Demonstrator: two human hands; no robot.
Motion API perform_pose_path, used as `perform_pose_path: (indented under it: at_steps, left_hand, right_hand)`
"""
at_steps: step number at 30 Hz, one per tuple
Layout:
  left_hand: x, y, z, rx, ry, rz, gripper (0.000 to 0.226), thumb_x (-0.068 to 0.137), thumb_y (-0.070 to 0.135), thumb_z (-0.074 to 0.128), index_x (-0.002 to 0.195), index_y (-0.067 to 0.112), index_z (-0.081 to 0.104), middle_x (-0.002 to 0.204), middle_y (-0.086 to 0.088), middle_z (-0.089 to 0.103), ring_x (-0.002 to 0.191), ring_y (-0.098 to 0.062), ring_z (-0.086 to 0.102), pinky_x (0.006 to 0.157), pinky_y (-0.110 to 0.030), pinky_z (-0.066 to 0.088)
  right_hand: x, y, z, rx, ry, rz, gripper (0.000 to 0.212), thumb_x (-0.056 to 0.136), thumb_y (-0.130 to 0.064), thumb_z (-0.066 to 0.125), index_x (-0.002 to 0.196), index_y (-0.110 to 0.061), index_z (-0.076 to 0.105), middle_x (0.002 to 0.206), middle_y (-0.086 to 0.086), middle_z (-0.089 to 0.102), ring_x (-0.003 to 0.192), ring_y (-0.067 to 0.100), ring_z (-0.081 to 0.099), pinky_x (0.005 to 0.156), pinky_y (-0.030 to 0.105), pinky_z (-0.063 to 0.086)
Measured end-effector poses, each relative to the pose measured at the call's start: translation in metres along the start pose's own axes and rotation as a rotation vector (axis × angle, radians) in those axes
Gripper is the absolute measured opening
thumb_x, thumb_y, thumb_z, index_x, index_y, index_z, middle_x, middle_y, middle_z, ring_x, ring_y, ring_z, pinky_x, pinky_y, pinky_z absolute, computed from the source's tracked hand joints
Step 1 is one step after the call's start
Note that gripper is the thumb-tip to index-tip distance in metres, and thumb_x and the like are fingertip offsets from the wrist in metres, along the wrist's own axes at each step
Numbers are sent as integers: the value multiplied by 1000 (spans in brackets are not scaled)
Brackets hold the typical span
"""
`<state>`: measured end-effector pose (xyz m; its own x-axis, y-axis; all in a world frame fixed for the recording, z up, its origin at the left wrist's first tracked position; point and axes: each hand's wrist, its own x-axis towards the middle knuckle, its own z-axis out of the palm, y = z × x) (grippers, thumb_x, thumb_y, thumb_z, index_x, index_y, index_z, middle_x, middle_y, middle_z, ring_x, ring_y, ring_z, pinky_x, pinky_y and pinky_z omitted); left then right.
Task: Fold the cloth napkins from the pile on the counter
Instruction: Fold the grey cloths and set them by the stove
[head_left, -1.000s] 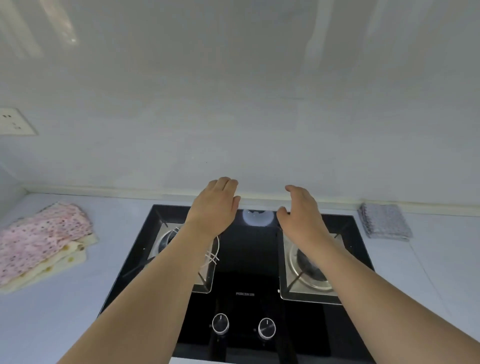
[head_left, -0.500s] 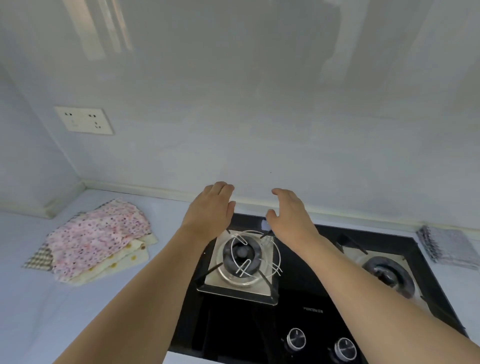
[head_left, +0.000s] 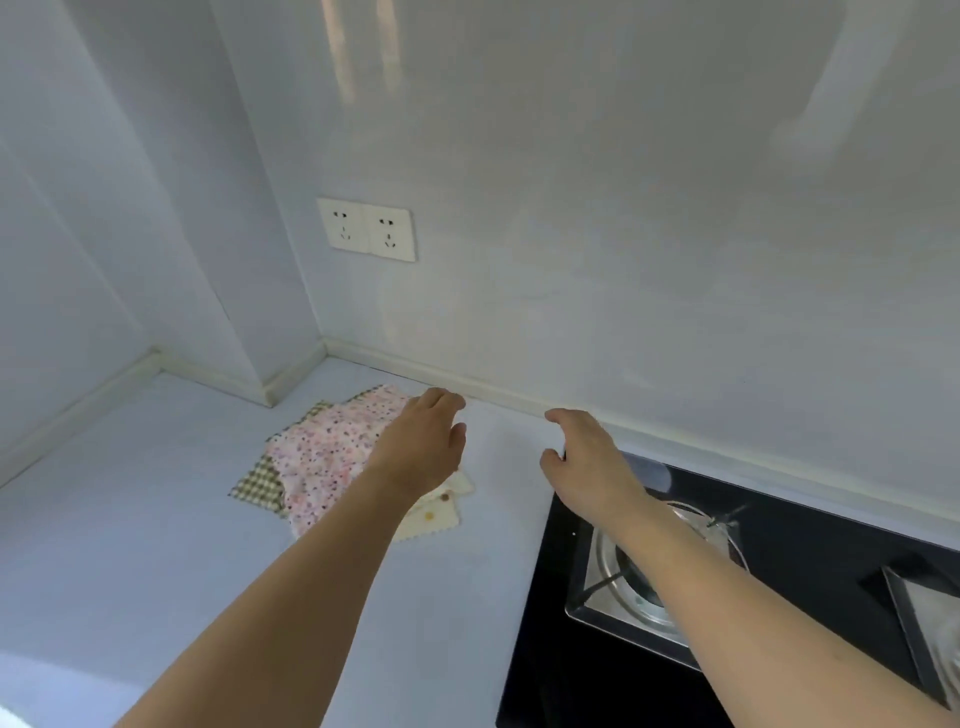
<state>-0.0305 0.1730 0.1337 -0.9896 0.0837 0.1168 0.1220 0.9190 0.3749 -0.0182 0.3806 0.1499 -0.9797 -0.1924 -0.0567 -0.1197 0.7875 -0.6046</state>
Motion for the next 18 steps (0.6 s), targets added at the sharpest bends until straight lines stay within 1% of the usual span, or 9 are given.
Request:
perform_pose_path:
  at_steps: [5,8,9,10,11,12,13,15,18]
  left_hand:
    - [-12,-91,-6,10,-153,-135,37,99,20,42,136,20,50,140,3,48,123,-18,50,98,-32,43]
    - [-6,-142,8,-31,-257,-204,34,99,18,43,130,22,55,134,2,53,111,-17,57,91,-27,46]
    - [-2,-156,18,-45,-291,-205,32,99,18,43,127,23,58,130,3,55,104,-16,60,85,-25,48]
    - [1,-166,27,-60,-307,-198,30,99,17,43,123,24,60,126,4,57,96,-14,63,79,-24,50]
    - [5,-175,38,-83,-307,-192,29,99,17,43,119,25,62,121,5,58,88,-13,63,73,-23,51]
    - [7,-181,48,-104,-302,-180,27,99,18,43,116,25,63,116,6,59,84,-12,63,69,-22,51]
    - [10,-185,59,-124,-301,-162,26,99,18,44,113,25,64,112,6,61,84,-13,62,68,-22,51]
    - [12,-191,79,-154,-316,-129,21,98,18,46,106,22,65,104,5,63,88,-16,63,73,-28,54]
    - [16,-200,104,-168,-302,-75,9,92,24,56,90,22,64,89,5,63,82,-17,62,75,-37,55]
  right_hand:
    - [33,-32,60,-13,-118,-13,50,97,-15,44,146,-16,35,151,2,35,137,17,36,113,32,30]
    - [66,-45,103,-39,-174,-39,46,98,-17,43,144,-19,39,146,0,41,130,17,42,107,29,36]
    - [78,-44,119,-33,-176,-40,44,98,-17,42,142,-20,41,144,0,42,128,17,44,101,25,40]
    - [90,-42,135,-15,-177,-30,42,98,-16,42,140,-20,44,142,-1,44,124,16,47,90,18,45]
    - [101,-38,149,0,-181,-27,40,99,-16,42,138,-21,47,140,-2,45,120,16,50,78,15,47]
    - [112,-32,164,1,-186,-36,38,99,-17,43,136,-22,49,139,-3,46,117,15,52,73,15,46]
    - [122,-25,177,-15,-200,-53,37,99,-17,44,135,-22,52,138,-3,47,118,14,52,77,16,45]
    - [140,-10,199,-28,-227,-79,33,97,-15,47,128,-22,58,136,-4,51,122,13,50,92,18,41]
    - [162,11,222,-35,-248,-129,25,92,-13,57,115,-20,66,125,-3,58,115,11,54,95,16,39]
